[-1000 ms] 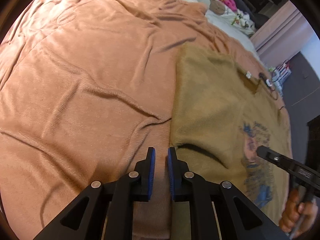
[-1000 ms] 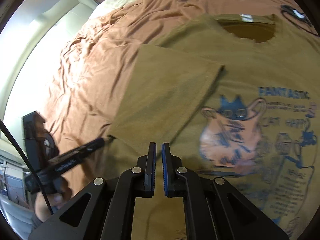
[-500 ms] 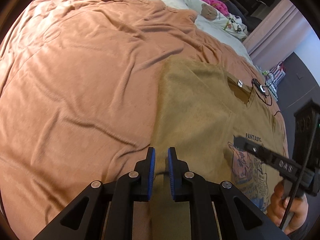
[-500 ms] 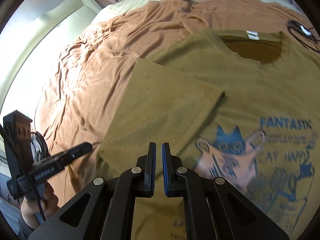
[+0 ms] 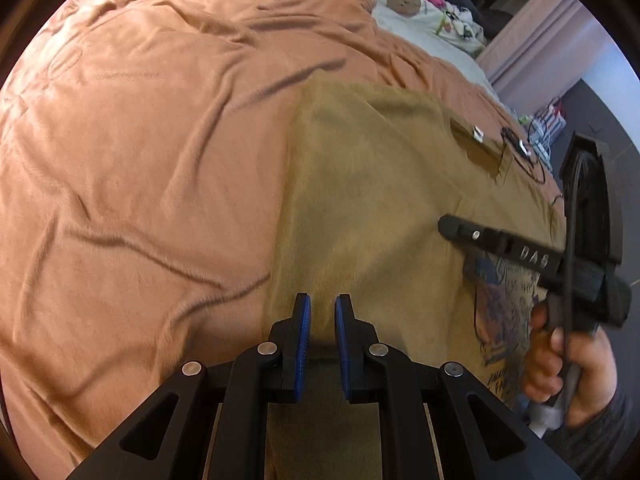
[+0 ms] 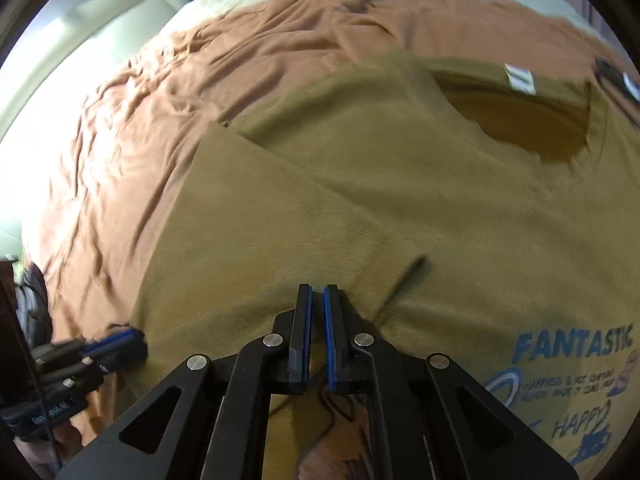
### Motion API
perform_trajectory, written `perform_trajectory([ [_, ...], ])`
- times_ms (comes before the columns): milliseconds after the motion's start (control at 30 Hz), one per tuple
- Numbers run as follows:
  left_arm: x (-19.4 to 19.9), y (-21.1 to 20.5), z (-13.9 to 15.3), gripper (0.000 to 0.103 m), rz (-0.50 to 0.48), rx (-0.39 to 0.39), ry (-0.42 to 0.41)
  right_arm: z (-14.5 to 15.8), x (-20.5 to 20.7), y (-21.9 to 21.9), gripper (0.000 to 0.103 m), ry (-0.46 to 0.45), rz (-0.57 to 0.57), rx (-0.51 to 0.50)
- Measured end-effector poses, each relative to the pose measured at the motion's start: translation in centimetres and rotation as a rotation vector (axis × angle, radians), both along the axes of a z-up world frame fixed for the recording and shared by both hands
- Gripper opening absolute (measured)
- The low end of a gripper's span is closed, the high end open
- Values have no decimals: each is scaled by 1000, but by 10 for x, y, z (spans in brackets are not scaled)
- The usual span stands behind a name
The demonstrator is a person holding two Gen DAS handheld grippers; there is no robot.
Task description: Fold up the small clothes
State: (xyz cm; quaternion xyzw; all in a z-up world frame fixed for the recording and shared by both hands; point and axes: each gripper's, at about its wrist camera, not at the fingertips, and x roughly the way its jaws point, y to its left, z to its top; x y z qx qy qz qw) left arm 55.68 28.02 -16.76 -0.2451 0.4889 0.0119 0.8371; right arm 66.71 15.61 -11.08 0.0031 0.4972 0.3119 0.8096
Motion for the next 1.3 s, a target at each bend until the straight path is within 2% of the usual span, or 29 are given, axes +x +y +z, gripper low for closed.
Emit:
perform_trajectory([
  [300, -24, -14, 16, 14, 2, 13, 25, 23, -32, -8, 3, -30, -30, -136],
  [400, -39, -15, 32, 28, 22, 26, 10, 42, -51, -16, 3, -64, -18, -155],
  [467, -51, -16, 47, 44, 43, 43, -9, 55, -61, -27, 3, -71, -17, -133],
  [600, -76, -19, 76, 53, 71, 83, -52, 85, -88, -62, 3, -137, -30, -80],
  [700, -93, -24, 99, 60, 83, 98, -86, 104, -112, -82, 3, -210, -30, -99],
  [867, -119, -45, 135, 74, 73, 149, -146, 129, -152, -111, 3, -252, -36, -91],
  [1000, -139, -62, 158, 81, 65, 207, -194, 143, -183, -129, 3, -279, -43, -72],
  [1100, -153, -69, 169, 83, 78, 217, -213, 157, -206, -149, 3, -320, -54, -77],
  [1233, -170, -78, 179, 84, 104, 213, -224, 166, -227, -167, 3, -288, -38, -57],
  [1300, -176, -83, 186, 84, 115, 214, -225, 171, -233, -178, 12, -260, -32, -43],
])
